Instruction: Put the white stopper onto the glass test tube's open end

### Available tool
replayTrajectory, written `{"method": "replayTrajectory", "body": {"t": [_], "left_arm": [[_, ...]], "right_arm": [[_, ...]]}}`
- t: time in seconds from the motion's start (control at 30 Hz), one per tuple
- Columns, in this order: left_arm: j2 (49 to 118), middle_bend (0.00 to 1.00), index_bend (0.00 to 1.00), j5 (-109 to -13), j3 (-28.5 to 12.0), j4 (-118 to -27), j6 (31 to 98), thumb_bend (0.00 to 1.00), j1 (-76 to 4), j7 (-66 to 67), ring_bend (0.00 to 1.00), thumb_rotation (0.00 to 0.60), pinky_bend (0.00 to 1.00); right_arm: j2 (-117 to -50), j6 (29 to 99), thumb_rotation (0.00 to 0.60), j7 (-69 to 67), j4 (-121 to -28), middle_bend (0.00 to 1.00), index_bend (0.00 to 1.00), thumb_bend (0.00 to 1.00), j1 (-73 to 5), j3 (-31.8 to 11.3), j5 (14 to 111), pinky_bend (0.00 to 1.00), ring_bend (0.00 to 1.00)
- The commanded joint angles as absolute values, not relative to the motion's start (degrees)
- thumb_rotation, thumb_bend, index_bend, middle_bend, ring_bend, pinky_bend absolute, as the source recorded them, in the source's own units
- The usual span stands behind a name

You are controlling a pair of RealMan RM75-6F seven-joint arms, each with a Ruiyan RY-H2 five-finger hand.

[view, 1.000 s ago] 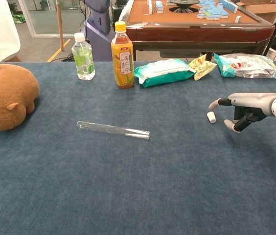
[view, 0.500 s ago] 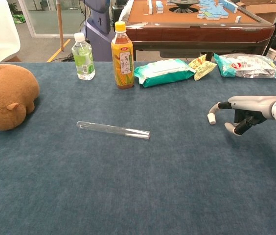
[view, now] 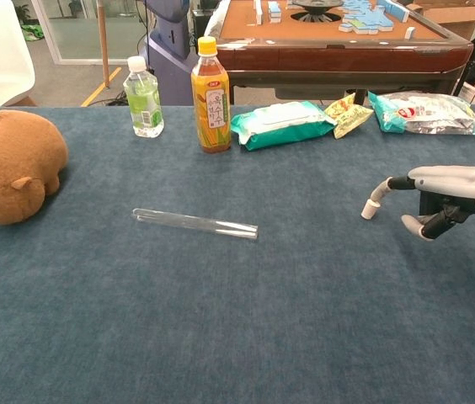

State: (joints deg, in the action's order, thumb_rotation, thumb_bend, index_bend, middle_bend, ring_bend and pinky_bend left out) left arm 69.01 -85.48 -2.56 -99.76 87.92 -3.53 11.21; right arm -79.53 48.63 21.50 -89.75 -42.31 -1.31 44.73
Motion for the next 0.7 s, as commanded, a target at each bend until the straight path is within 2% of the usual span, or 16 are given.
{"method": "replayTrajectory", "body": {"t": [0.03, 0.17, 0.23, 0.3, 0.37, 0.43, 0.7], "left_arm": [[69.1, 0.4, 0.35, -85.5, -2.6, -99.7, 88.0, 0.29, -3.5, 11.2, 0.42, 0.6, 0.42], [69.1, 0.4, 0.35, -85.4, -2.7, -99.5, 88.1, 0.29, -3.4, 10.7, 0.42, 0.6, 0.42], [69.1, 0.4, 0.35, -85.5, -2.7, -99.5, 88.0, 0.29, -3.5, 10.5, 0.42, 0.6, 0.42], [69.2, 0.4, 0.35, -85.6, -2.7, -99.4, 88.0, 0.29, -3.5, 10.3, 0.42, 0.6, 0.42], [69.2, 0.4, 0.35, -85.6, -2.6, -99.3, 87.8, 0.29, -3.6, 10.3, 0.42, 0.6, 0.42], [69.2, 0.4, 0.35, -85.6, -2.6, -99.2, 87.8, 0.29, -3.6, 10.3, 0.42, 0.6, 0.42], [69.1, 0.4, 0.35, -85.4, -2.6, -99.4, 87.8, 0.29, -3.5, 10.4, 0.42, 0.6, 0.42]], "right_arm": [[-78.6, 49.9, 0.6, 21.3, -91.2, 1.0, 0.16, 0.62, -41.6, -1.4, 46.1, 1.0, 1.0], [-77.4, 52.9, 0.6, 20.3, -93.3, 1.0, 0.17, 0.62, -40.5, -2.3, 48.8, 1.0, 1.0], [-78.0, 56.0, 0.6, 19.7, -93.0, 1.0, 0.2, 0.56, -39.6, -3.2, 51.0, 1.0, 1.0], [-79.4, 58.9, 0.6, 19.5, -91.5, 1.0, 0.28, 0.36, -38.8, -3.9, 52.9, 1.0, 1.0], [-80.9, 60.8, 0.6, 19.8, -89.7, 1.0, 0.34, 0.25, -38.4, -4.5, 54.0, 1.0, 1.0], [-81.6, 60.6, 0.6, 20.3, -88.7, 1.0, 0.37, 0.23, -38.5, -4.9, 53.7, 1.0, 1.0], [-83.9, 56.2, 0.6, 23.2, -85.0, 1.0, 0.37, 0.23, -40.4, -6.6, 49.4, 1.0, 1.0]]}}
